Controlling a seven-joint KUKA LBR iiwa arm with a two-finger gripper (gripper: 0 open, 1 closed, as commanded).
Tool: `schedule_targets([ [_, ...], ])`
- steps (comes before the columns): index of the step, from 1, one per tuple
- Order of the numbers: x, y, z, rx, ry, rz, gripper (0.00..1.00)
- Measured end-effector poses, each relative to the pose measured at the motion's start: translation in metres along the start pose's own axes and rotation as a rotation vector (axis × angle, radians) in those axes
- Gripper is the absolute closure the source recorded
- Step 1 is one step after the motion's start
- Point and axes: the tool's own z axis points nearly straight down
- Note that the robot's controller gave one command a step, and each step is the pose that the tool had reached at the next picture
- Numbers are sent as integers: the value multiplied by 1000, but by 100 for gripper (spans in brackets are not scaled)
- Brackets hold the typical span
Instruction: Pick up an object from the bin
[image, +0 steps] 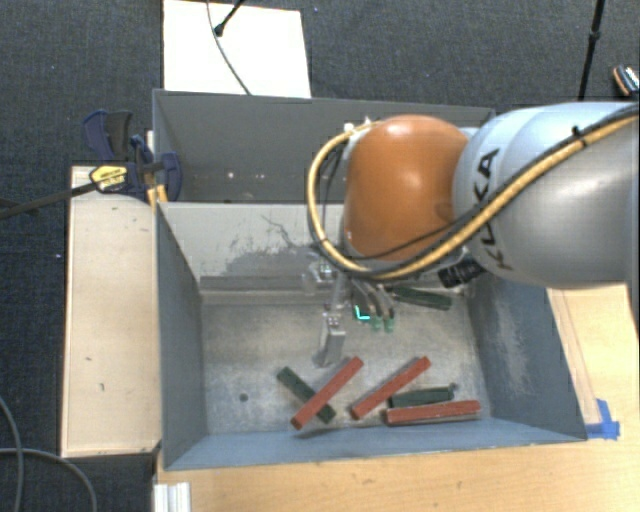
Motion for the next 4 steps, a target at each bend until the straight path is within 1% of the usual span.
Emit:
schedule_targets([
  [1,10,-6,145,0,0,234,0],
  [2,7,-5,139,-5,-12,238,100],
  [3,8,-6,141,-2,-9,241,0],
  [4,31,-42,141,1,-7,-147,0],
])
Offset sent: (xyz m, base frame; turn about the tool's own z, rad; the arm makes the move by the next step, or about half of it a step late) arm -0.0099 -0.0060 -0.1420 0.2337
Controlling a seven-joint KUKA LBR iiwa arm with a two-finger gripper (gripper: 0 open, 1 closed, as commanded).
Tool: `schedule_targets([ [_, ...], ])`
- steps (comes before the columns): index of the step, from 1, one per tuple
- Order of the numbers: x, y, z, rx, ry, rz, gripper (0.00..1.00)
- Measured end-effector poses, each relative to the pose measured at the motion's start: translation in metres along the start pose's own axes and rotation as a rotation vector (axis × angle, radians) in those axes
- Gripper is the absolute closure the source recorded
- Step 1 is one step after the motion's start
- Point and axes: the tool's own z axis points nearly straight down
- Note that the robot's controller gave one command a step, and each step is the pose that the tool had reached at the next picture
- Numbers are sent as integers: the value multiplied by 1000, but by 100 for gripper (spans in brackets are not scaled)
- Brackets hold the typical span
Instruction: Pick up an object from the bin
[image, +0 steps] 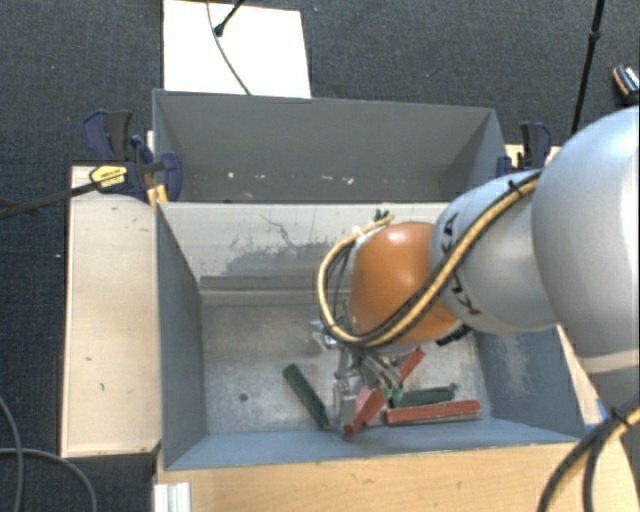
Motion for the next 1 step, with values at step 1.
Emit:
schedule_targets([
  [1,9,-1,0,-1,4,-603,0],
])
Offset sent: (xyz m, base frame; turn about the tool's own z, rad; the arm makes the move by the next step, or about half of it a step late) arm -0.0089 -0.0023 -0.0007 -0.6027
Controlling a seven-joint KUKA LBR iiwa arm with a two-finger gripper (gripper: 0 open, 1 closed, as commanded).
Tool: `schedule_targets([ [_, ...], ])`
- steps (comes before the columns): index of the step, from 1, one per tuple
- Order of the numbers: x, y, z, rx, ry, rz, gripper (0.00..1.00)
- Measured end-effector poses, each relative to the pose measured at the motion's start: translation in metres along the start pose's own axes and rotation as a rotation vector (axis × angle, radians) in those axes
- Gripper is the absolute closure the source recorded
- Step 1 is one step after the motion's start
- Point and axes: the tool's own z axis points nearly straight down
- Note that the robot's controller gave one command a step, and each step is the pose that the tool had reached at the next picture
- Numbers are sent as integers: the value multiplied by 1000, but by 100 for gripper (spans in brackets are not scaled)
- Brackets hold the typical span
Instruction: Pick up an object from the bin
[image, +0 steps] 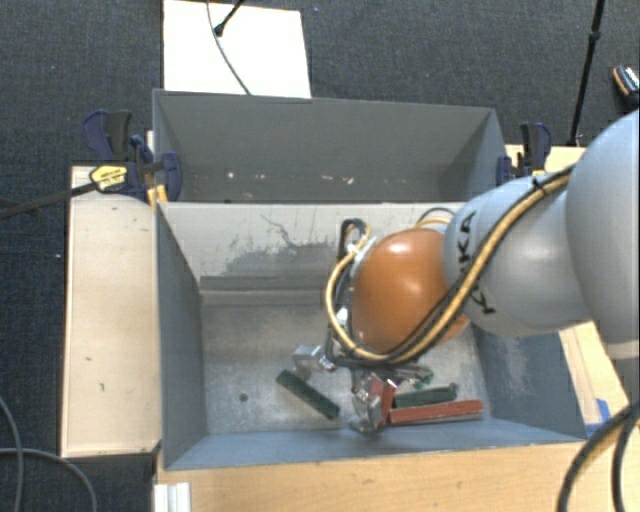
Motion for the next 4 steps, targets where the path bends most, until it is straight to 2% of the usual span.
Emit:
schedule_targets([
  [1,49,-46,-80,9,-7,-81,0],
  [2,72,-110,-1,4,-9,102,0],
  [3,72,-111,-4,5,-7,105,100],
  [4,63,-99,-130,7,-10,80,100],
])
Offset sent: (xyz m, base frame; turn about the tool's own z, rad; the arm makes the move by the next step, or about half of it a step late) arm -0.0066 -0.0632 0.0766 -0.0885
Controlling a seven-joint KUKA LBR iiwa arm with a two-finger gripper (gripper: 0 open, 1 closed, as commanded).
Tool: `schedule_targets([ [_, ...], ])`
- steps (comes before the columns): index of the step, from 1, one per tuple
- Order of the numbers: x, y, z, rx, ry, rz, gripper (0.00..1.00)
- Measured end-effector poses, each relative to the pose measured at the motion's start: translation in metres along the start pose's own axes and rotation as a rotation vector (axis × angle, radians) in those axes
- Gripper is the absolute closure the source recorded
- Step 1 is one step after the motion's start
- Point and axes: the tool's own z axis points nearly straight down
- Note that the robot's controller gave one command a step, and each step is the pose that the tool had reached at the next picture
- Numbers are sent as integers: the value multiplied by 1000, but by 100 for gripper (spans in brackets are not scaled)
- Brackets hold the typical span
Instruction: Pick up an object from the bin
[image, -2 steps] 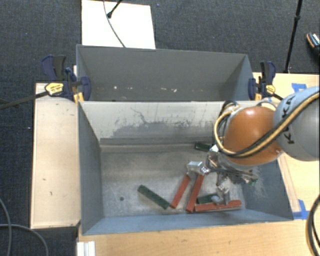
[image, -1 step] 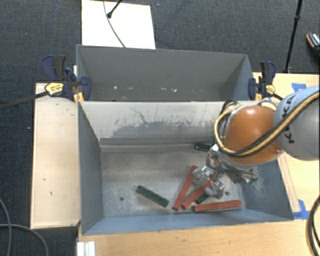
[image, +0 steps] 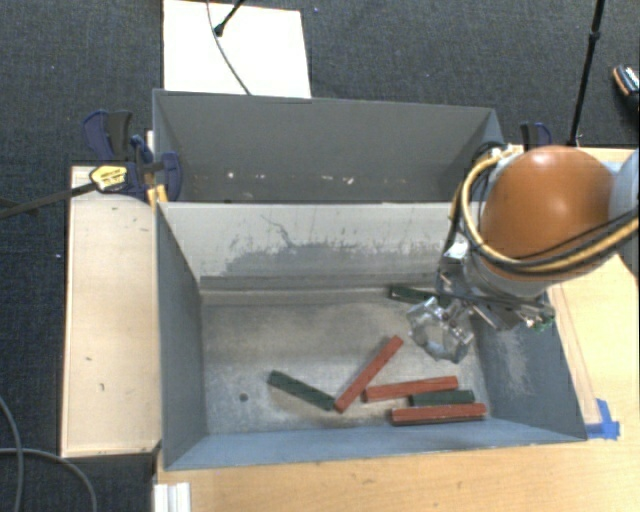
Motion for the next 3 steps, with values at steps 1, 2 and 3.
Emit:
schedule_targets([
  [1,2,1,4,-6,6,5,0],
  [2,-19,14,134,-9,12,100,0],
  [3,-20,11,130,-4,6,106,100],
])
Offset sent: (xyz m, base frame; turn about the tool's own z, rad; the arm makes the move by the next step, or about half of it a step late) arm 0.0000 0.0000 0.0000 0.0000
